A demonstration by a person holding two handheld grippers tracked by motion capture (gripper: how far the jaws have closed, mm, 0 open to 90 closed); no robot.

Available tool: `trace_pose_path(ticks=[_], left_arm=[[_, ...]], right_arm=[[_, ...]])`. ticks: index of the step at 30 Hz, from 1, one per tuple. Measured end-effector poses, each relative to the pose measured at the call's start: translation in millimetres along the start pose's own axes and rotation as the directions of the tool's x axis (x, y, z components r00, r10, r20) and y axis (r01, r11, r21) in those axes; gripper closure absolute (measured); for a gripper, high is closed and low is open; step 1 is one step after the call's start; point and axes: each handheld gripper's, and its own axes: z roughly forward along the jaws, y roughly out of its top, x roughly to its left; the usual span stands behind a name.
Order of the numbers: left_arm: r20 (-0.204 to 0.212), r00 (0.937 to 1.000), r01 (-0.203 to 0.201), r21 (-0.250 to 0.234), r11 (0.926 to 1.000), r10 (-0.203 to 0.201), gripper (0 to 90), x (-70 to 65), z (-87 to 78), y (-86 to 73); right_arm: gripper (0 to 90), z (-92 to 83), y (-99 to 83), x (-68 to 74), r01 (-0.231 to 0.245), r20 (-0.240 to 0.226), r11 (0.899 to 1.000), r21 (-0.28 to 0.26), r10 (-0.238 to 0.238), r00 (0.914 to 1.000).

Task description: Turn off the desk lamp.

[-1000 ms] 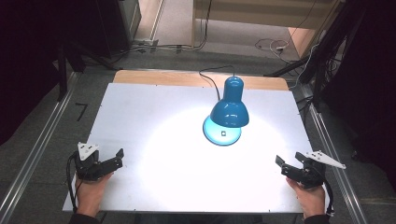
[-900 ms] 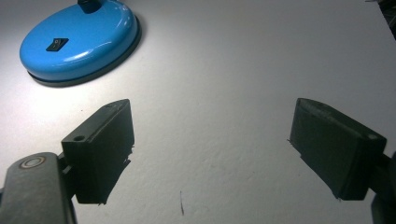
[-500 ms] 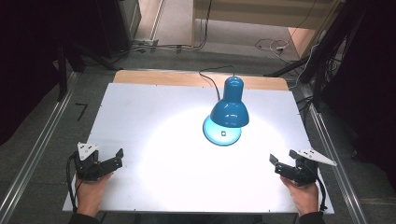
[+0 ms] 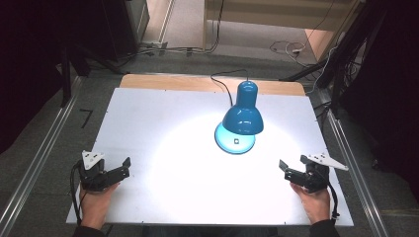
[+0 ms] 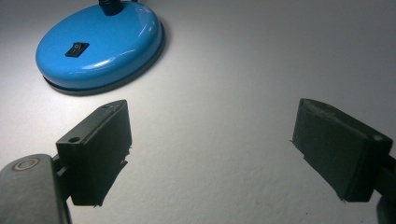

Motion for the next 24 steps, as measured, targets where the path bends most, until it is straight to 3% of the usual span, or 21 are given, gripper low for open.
trace_pose_path(ticks=[5, 24], left_arm=[[0.001, 1.0000, 0.000, -0.001, 1.0000, 0.000, 5.9, 0.3, -0.1, -0.1], [0.004, 1.0000, 0.002, 0.003, 1.0000, -0.002, 5.8, 0.5, 0.2, -0.2]], right_arm=[[9.0, 3.1, 1.3, 3.5, 0.028, 0.007, 1.000, -0.013, -0.028, 0.9996], [8.3, 15.4, 11.0, 15.5, 0.040, -0.005, 0.999, -0.009, -0.040, 0.9992]])
